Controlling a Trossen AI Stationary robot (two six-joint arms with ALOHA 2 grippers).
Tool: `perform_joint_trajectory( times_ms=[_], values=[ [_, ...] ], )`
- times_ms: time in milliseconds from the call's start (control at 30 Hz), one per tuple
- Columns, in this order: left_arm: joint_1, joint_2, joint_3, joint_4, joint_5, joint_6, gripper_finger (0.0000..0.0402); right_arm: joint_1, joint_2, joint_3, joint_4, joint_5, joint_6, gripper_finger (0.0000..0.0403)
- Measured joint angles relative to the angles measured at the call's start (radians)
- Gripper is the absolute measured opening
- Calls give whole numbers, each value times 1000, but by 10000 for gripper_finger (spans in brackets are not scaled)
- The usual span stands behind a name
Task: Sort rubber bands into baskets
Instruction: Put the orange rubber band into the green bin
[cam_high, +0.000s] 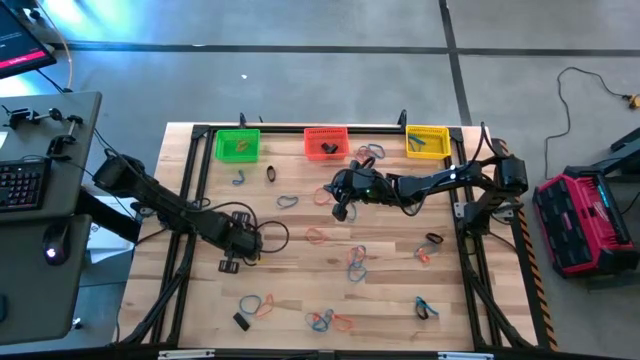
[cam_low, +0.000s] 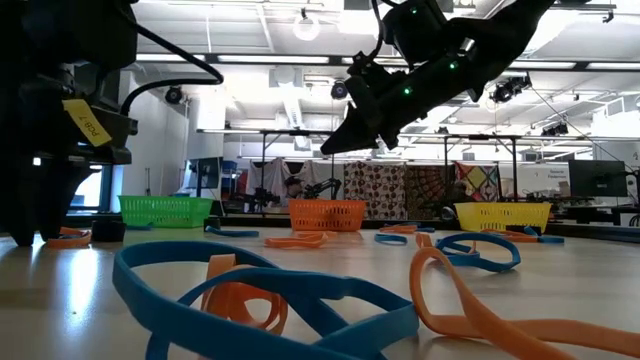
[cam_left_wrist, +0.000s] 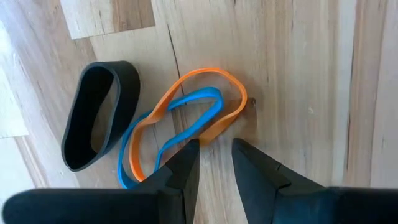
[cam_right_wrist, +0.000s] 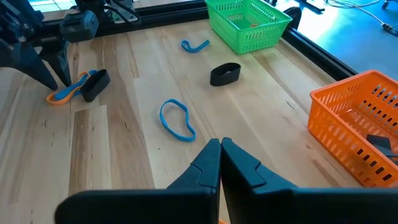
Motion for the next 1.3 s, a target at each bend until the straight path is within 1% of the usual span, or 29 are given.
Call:
perform_joint_trajectory(
  times_ms=[133,367,433,533,900,1067,1300],
  values=[
    [0,1,1,2,-3,7,75,0,0,0,0,0,0,0],
    [0,5,24,-5,13,36,9,0,0,0,0,0,0,0],
    [0,4,39,-2,13,36,3,0,0,0,0,0,0,0],
    [0,4,51,-5,12,34,12,0,0,0,0,-6,0,0],
    [-1,3,56,-42,15,36,70,0,1,1,-1,-8,0,0],
    [-1,12,56,-43,-22,38,74,0,1,1,-3,-8,0,0],
    [0,34,56,-39,-21,61,74,0,1,1,-8,-8,0,0]
  ],
)
